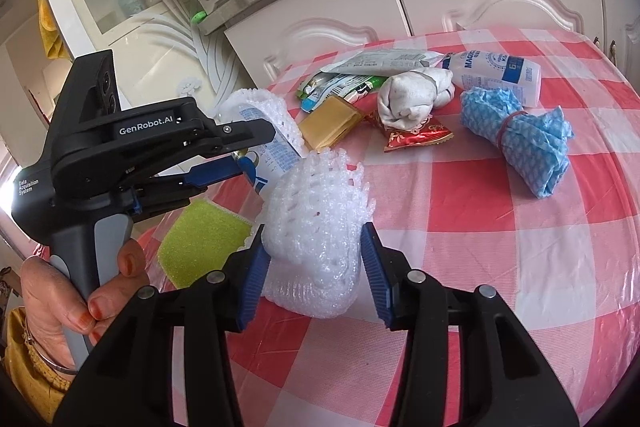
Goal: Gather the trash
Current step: 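Carry the bottle and foam net to the orange bucket and open both grippers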
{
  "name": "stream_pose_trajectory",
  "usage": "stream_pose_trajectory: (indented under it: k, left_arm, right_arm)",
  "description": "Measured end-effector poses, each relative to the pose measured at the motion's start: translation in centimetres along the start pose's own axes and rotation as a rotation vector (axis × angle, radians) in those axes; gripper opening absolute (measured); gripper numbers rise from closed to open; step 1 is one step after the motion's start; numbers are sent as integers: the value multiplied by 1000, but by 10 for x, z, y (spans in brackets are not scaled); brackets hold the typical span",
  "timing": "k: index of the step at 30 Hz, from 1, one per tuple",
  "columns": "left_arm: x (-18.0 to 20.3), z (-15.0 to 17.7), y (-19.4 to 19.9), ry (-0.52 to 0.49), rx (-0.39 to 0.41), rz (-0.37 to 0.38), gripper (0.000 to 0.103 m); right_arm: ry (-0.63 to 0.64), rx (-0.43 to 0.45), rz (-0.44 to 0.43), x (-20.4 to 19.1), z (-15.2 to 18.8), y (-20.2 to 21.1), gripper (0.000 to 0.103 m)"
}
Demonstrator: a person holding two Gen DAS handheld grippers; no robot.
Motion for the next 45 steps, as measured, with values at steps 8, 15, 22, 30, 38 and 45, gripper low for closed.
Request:
stream_pose_trajectory:
  k: [8, 15, 22, 30, 38, 45]
  left_arm:
    - [-2, -4, 47, -16, 70, 30, 47]
    - [-28, 3, 98, -11, 128, 26, 47]
    - [-74, 11, 152, -16, 203, -57, 47]
    - [-162, 22, 209, 4, 285, -282, 47]
    - [-242, 39, 226, 106, 270, -400, 47]
    - [-273, 60, 210, 132, 212, -425, 47]
  right_arm:
    - [-16, 7, -22, -1, 4, 8, 46]
    - [-60, 18, -46, -7, -2, 18, 46]
    - [-45, 13, -111, -44, -17, 26, 46]
    - [33, -97, -277, -130, -16, -3, 47]
    - [184, -212, -398, -227, -4, -57, 48]
    - [305, -320, -410, -282, 29, -110, 50]
Point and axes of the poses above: each gripper's, at about its wrist camera, not at the fingertips, and y roughly against the way its jaws point, x to its right, z to its underside, the point moved 3 cm from there along -y, roughly the way its jaws point, and after that the axes turned 8 degrees about x, right-handed, at the moved point
